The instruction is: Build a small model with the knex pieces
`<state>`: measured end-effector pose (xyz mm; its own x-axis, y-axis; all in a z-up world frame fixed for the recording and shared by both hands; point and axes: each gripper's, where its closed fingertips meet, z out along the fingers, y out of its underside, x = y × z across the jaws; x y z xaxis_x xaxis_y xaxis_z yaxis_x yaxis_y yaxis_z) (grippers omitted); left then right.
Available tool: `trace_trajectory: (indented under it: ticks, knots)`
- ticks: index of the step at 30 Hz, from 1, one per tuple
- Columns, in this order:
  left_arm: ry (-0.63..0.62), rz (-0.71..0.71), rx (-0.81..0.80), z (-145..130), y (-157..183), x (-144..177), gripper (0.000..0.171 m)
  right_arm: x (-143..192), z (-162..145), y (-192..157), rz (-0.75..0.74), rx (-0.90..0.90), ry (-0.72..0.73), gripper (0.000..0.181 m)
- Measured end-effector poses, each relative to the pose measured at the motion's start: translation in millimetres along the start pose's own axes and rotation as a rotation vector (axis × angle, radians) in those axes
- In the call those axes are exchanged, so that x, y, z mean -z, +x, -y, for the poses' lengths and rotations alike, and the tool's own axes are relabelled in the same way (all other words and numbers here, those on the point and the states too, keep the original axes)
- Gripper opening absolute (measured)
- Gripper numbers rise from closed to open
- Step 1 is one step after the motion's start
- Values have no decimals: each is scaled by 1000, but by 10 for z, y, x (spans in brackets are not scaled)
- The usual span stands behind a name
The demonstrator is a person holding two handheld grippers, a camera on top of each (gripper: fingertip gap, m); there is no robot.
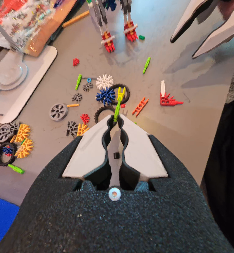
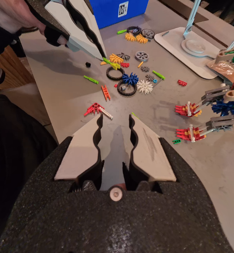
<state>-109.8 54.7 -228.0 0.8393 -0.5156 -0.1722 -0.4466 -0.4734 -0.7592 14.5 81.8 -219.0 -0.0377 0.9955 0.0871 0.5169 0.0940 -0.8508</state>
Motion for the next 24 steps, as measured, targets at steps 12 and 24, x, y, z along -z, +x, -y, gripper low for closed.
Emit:
trace_trajectory:
  ticks: [12, 24]
  knots:
    - [293, 81, -105, 792, 294, 154, 4, 210, 574, 109, -34, -238, 315, 37]
    - [411, 210, -230, 1123, 481, 143, 4, 266, 768, 106, 20, -367, 433, 36]
